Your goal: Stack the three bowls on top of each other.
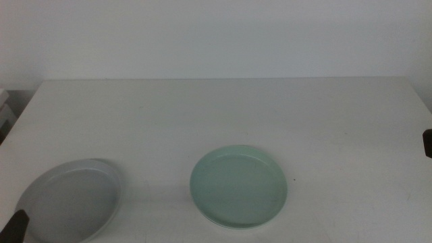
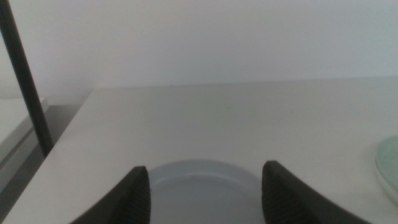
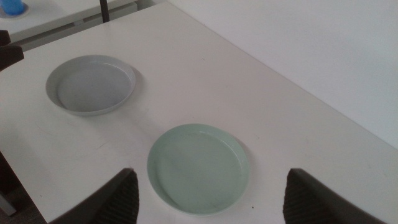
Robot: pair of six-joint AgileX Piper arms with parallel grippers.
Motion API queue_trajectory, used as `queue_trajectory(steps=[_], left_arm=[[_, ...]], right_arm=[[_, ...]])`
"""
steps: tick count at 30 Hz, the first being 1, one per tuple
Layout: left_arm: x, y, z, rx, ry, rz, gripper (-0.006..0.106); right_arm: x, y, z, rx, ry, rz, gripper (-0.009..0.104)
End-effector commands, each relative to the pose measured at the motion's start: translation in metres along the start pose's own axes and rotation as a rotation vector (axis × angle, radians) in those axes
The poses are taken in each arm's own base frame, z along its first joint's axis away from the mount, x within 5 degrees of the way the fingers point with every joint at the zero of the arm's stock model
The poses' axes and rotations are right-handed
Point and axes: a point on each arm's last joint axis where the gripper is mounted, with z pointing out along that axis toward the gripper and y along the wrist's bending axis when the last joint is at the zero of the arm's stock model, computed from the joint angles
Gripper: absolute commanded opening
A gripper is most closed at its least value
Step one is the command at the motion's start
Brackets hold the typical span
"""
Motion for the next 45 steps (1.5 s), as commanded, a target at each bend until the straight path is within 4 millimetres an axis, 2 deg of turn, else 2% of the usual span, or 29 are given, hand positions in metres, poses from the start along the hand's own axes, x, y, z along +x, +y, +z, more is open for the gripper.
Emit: queue_trajectory(steps=[1,7,10,16,19,24,27,30,38,45], left_arm=[[-0.021,-0.001,-0.005,0.005,-0.1,0.01,0.061],[-0.073,-0.001,-0.012,-0.007,-0.066,0.027,0.061],[-0.106,-0.002,-0.011,-0.007,-0.081,0.026,0.061],[-0.167,-0.004,0.005,-0.014,-0.068,-0.003,0.061],[-0.19,-0.004,0.017,-0.027,0.057,-0.057,0.061],[-0.213,-0.003,0.042,-0.065,0.324,-0.107,0.061],[-0.216,-0.005,0.058,-0.073,0.477,-0.152,0.061],[-0.211,-0.007,0.072,-0.071,0.577,-0.17,0.061],[-0.187,-0.006,0.118,-0.091,0.723,-0.159,0.061],[-0.157,-0.001,0.16,-0.13,0.861,-0.097,0.061]], right_arm=[[-0.01,-0.001,-0.004,0.019,-0.077,-0.005,0.059],[-0.01,-0.001,-0.004,0.019,-0.077,-0.005,0.059],[-0.01,-0.001,-0.004,0.019,-0.077,-0.005,0.059],[-0.01,-0.001,-0.004,0.019,-0.077,-0.005,0.059],[-0.01,-0.001,-0.004,0.02,-0.076,-0.006,0.059],[-0.01,-0.002,-0.004,0.023,-0.074,-0.008,0.059],[-0.01,-0.002,-0.004,0.024,-0.074,-0.009,0.059],[-0.01,-0.002,-0.004,0.024,-0.074,-0.009,0.059],[-0.01,-0.002,-0.004,0.024,-0.074,-0.009,0.059],[-0.01,-0.002,-0.004,0.025,-0.073,-0.01,0.059]])
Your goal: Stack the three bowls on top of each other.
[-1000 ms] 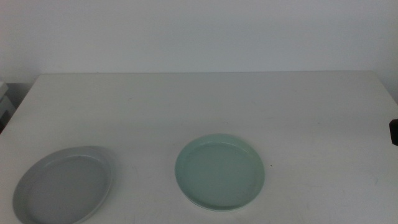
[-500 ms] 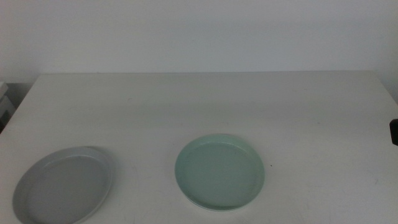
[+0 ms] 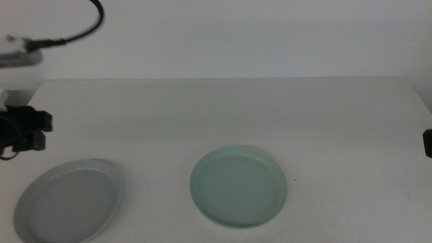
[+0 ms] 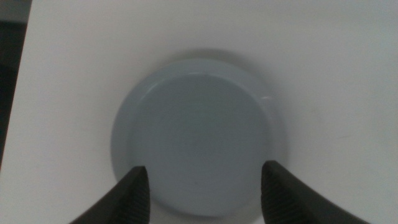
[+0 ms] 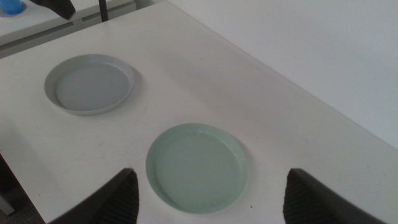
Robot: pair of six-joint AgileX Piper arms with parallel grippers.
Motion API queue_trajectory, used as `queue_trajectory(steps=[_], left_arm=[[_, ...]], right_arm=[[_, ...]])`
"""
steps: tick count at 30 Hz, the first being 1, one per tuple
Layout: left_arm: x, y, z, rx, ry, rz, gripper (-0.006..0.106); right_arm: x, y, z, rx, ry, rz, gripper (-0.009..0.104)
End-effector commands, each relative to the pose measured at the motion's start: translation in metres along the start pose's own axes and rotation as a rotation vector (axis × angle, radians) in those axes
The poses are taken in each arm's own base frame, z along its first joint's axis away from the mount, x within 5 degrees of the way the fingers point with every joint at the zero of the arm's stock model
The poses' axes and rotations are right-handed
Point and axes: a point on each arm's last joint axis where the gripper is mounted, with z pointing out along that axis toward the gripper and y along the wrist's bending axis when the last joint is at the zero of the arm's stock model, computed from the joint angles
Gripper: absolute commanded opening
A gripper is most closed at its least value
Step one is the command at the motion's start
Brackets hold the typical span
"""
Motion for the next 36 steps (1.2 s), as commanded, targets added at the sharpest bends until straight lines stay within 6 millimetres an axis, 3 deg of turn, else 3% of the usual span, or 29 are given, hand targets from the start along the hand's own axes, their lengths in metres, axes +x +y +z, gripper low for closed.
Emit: queue_trajectory(steps=[1,5,10,16,21,28,30,32,36], left_arm=[[-0.015,-0.002,0.004,-0.009,-0.057,0.03,0.061],[-0.022,0.013,0.027,-0.057,0.007,0.091,0.067],[-0.024,0.055,0.049,-0.04,0.09,0.101,0.104],[-0.025,0.08,0.081,0.099,0.13,0.113,0.105],[-0.021,0.096,0.118,0.099,0.21,0.083,0.105],[-0.012,0.102,0.162,0.124,0.305,0.037,0.105],[-0.009,0.103,0.17,0.128,0.328,0.028,0.101],[-0.006,0.104,0.176,0.133,0.35,0.021,0.09],[-0.001,0.104,0.188,0.155,0.393,-0.006,0.048]], right_arm=[[-0.01,-0.002,-0.004,0.022,-0.075,-0.007,0.059],[-0.01,-0.002,-0.004,0.022,-0.075,-0.007,0.059],[-0.01,-0.002,-0.004,0.03,-0.071,-0.013,0.059],[-0.009,-0.005,-0.004,0.057,-0.062,-0.034,0.059],[-0.008,-0.006,-0.004,0.069,-0.055,-0.045,0.059],[-0.008,-0.006,-0.004,0.069,-0.054,-0.045,0.059],[-0.008,-0.006,-0.004,0.069,-0.054,-0.045,0.059],[-0.008,-0.006,-0.004,0.069,-0.053,-0.045,0.059],[-0.008,-0.006,-0.004,0.068,-0.052,-0.045,0.059]])
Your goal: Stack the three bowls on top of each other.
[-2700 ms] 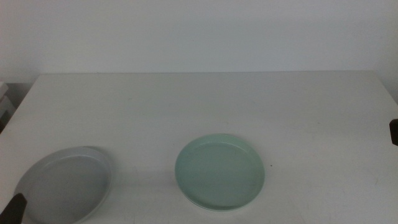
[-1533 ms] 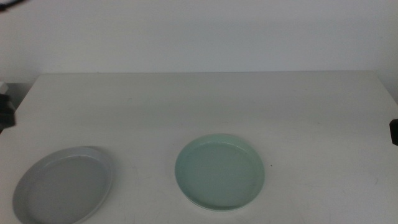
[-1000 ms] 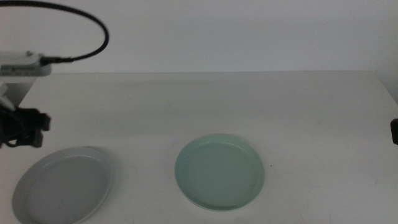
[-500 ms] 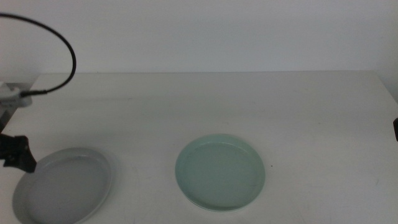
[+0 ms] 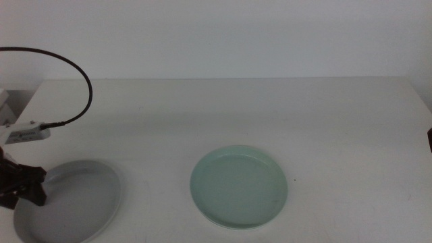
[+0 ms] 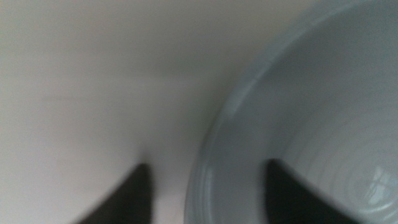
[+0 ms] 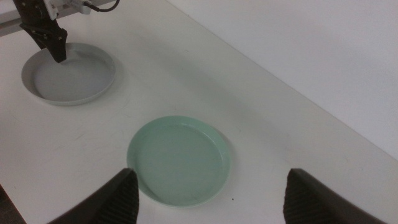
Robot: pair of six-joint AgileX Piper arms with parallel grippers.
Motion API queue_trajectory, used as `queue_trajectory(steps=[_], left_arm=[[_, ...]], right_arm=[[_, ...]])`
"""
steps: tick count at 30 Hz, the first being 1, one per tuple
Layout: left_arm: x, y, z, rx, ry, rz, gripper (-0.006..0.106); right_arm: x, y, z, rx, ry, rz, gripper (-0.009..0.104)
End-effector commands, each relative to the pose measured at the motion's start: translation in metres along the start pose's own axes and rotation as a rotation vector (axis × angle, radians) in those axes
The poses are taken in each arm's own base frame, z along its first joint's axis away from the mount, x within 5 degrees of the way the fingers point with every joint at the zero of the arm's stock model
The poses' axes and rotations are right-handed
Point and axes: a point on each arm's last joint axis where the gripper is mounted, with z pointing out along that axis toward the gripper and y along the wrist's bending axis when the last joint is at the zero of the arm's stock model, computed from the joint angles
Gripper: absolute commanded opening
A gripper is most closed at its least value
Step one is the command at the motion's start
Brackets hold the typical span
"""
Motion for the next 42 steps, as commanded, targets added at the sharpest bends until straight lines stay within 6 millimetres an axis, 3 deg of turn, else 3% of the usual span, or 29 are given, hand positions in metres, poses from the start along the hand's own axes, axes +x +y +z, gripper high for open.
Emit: queue_trajectory(steps=[1,3,4,8,12,16,20,27,32,37,42], left_arm=[[-0.004,-0.003,-0.005,0.033,-0.021,-0.042,0.035],[-0.004,-0.004,-0.004,0.052,-0.015,-0.062,0.008],[-0.004,-0.006,-0.007,0.063,-0.015,-0.064,0.0],[-0.005,-0.012,-0.03,0.066,-0.045,-0.058,0.0],[-0.007,-0.027,-0.071,0.102,-0.141,-0.053,0.0],[-0.01,-0.06,-0.11,0.187,-0.254,-0.071,0.0],[-0.016,-0.104,-0.123,0.24,-0.255,-0.006,0.0],[-0.027,-0.188,-0.119,0.308,-0.28,0.12,0.0],[-0.03,-0.237,-0.097,0.347,-0.26,0.172,0.0],[-0.03,-0.268,-0.068,0.356,-0.231,0.224,0.0],[-0.033,-0.278,-0.044,0.364,-0.201,0.208,0.0]], right_arm=[[-0.01,-0.002,-0.004,0.025,-0.073,-0.008,0.059],[-0.01,-0.002,-0.004,0.025,-0.073,-0.008,0.059],[-0.01,-0.002,-0.004,0.025,-0.073,-0.008,0.059],[-0.01,-0.002,-0.004,0.025,-0.073,-0.008,0.059],[-0.01,-0.002,-0.004,0.025,-0.073,-0.008,0.059],[-0.01,-0.002,-0.004,0.025,-0.073,-0.008,0.059],[-0.01,-0.002,-0.004,0.025,-0.073,-0.008,0.059],[-0.01,-0.002,-0.004,0.025,-0.073,-0.008,0.059],[-0.01,-0.002,-0.004,0.025,-0.073,-0.008,0.059],[-0.01,-0.002,-0.004,0.025,-0.073,-0.008,0.059],[-0.01,-0.002,-0.004,0.025,-0.073,-0.008,0.059]])
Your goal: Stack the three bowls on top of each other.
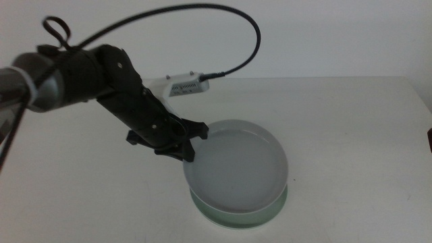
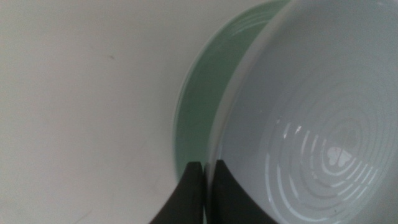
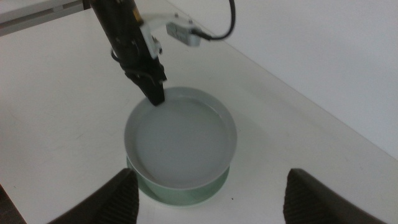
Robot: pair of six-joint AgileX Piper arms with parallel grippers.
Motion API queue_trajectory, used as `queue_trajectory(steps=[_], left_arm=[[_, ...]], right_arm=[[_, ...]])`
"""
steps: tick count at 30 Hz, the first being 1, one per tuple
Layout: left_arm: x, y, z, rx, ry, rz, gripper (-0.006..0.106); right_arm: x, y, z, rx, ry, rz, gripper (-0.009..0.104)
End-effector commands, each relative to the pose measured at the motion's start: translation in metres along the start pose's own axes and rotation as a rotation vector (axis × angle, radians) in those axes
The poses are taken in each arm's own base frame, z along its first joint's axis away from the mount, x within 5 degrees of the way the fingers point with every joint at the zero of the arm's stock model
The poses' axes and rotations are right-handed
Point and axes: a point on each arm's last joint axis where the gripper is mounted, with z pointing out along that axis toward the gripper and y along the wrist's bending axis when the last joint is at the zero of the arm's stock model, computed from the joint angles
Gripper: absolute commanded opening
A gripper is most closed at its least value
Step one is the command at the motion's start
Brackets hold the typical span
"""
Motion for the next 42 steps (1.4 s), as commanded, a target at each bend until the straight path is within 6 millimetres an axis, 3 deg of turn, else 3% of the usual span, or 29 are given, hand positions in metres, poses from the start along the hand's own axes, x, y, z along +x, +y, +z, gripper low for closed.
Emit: queue_trajectory(steps=[1,5,8,12,14,18,24,33,38,42], left_arm=[[-0.011,-0.014,-0.013,0.051,-0.096,-0.027,0.0],[-0.011,-0.009,0.003,0.049,-0.065,-0.051,0.002],[-0.012,-0.006,0.009,0.042,-0.055,-0.05,0.013],[-0.012,-0.007,0.008,0.04,-0.055,-0.036,0.047],[-0.011,-0.009,0.002,0.047,-0.049,-0.029,0.071],[-0.017,-0.014,-0.029,0.062,-0.057,0.034,0.104],[-0.015,-0.018,-0.096,-0.002,-0.129,0.062,0.105],[0.017,-0.025,-0.18,-0.2,-0.289,0.054,0.105],[0.028,-0.031,-0.207,-0.214,-0.38,0.089,0.105],[0.031,-0.033,-0.211,-0.215,-0.39,0.105,0.105]], right_arm=[[-0.01,-0.002,-0.004,0.024,-0.074,-0.008,0.059],[-0.01,-0.002,-0.004,0.024,-0.074,-0.008,0.059],[-0.01,-0.002,-0.004,0.023,-0.074,-0.007,0.059],[-0.01,-0.002,-0.004,0.023,-0.074,-0.007,0.059],[-0.01,-0.002,-0.004,0.023,-0.074,-0.007,0.059],[-0.01,-0.002,-0.004,0.023,-0.074,-0.007,0.059],[-0.01,-0.002,-0.004,0.023,-0.074,-0.007,0.059],[-0.01,-0.002,-0.004,0.023,-0.074,-0.007,0.059],[-0.01,-0.002,-0.004,0.023,-0.074,-0.007,0.059],[-0.01,-0.002,-0.004,0.023,-0.074,-0.007,0.059]])
